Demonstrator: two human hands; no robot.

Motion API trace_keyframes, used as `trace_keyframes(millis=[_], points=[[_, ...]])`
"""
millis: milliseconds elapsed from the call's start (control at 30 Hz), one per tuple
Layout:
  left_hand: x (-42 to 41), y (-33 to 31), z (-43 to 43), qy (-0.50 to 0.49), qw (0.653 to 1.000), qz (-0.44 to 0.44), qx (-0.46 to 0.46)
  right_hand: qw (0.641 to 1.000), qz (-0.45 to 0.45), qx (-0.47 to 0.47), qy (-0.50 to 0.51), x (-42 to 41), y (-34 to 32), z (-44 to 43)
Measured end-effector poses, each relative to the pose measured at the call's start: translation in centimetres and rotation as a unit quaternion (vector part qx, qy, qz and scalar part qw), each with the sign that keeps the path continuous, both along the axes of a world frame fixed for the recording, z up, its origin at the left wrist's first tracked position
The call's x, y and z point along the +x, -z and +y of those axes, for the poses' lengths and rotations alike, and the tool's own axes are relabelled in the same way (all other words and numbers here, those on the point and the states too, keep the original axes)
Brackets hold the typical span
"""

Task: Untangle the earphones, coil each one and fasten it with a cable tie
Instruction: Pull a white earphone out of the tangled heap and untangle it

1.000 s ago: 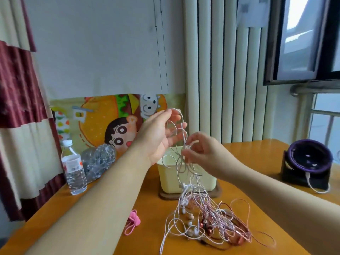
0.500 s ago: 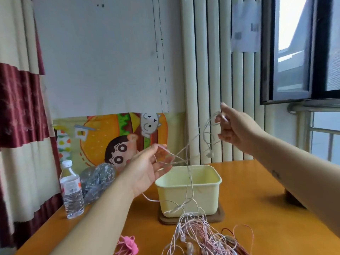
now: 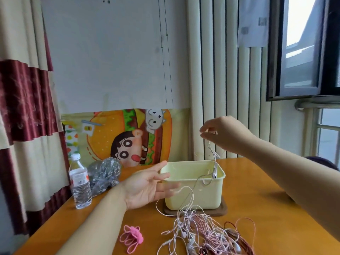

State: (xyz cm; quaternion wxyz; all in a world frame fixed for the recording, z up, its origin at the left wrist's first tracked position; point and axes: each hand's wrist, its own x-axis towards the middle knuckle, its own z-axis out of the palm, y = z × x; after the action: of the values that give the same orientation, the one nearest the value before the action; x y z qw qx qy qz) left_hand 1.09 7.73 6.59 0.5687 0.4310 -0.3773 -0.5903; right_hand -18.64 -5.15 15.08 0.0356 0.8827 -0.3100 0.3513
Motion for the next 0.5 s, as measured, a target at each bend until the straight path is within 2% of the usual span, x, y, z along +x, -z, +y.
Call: trace_keyframes(millis=[67, 133, 200, 300, 400, 500], points=[[-0.1, -0.5, 0.2, -0.032, 0.986, -0.164, 0.017, 0.998, 0.039, -0.047, 0.028, -0.1, 0.4, -0.1], [-0.9, -1.0, -0.5, -0.081, 0.946, -0.315, -0.002, 0.998, 0.056, -0.010, -0.027, 0.1, 0.7, 0.3], [-2.2, -1.6, -1.3, -0.092, 0.913, -0.393, -0.065, 0.993, 0.054, 0.038, -0.094, 0.8, 0.8, 1.3], [-4.7, -2.1, -2.6, -0.075, 0.884, -0.435, -0.152, 0.983, 0.023, 0.078, -0.164, 1.6, 0.8, 2.6], [-5.2, -2.3, -3.4, -0.209, 0.860, -0.422, -0.196, 0.975, -0.006, 0.103, -0.198, 1.1, 0.5, 2.9], [-4.0, -2.5, -3.5, -0.314, 0.830, -0.409, -0.212, 0.989, 0.009, 0.088, -0.117, 0.2, 1.7, 1.7]])
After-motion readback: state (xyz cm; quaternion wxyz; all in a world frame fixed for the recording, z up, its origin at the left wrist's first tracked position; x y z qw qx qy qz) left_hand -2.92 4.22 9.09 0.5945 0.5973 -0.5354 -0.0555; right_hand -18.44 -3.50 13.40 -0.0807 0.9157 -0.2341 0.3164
